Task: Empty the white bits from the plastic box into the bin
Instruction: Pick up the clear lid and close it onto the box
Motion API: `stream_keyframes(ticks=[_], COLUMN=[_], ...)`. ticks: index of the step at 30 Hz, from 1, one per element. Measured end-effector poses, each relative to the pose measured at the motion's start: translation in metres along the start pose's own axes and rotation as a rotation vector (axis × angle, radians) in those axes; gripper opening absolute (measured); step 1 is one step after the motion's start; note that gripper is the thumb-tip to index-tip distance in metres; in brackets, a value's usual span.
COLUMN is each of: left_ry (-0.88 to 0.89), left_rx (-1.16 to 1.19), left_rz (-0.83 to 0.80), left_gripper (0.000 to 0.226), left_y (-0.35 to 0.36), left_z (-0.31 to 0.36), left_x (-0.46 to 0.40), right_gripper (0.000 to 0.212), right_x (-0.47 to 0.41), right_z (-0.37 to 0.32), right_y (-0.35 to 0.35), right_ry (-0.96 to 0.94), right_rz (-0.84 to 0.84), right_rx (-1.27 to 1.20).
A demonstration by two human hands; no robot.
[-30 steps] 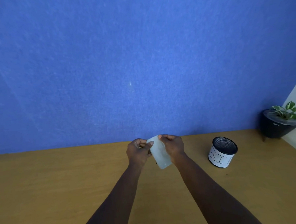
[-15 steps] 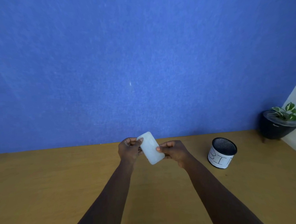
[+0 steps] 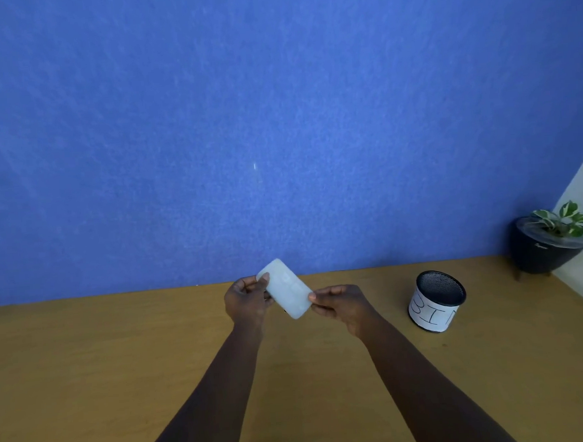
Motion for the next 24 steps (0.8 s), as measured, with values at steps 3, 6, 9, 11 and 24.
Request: stream_keyframes(ticks=[3, 6, 9, 11, 24], left_ry=[-0.017, -0.015, -0.019, -0.014, -0.009], left_rx=[0.031, 0.056, 0.103, 0.119, 0.069], left_rz=[-0.011, 0.016, 0.069, 0.093, 0.135], left_gripper=[0.020, 0.020, 0.021, 0.022, 0.015], left_y=[0.001, 0.000, -0.002, -0.002, -0.003], left_z=[0.000, 0.004, 0.005, 0.005, -0.003], left_x=[0.002, 0.002, 0.004, 0.007, 0.009], right_gripper=[0.027, 0.025, 0.020, 0.030, 0.046], right_x=[-0.001, 0.002, 0.010, 0.014, 0.013], right_z=[-0.002, -0.001, 0.005, 0.010, 0.009], right_y=[-0.002, 0.002, 0.012, 0.018, 0.018], right_ry=[-0.012, 0.019, 0.118, 0.156, 0.051], right_rz=[0.050, 0.044, -0.035, -0.070, 0.036], right_rx=[-0.003, -0.033, -0.012, 0.029, 0.094])
Point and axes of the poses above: each hand's wrist, its own x-axis away from the middle knuckle, its own y-axis out of the palm, z = x × y, the point moved 8 cm from there along -x, towards the middle knuckle, and after that the axes turned 15 degrees about z, right-handed, at the moved point
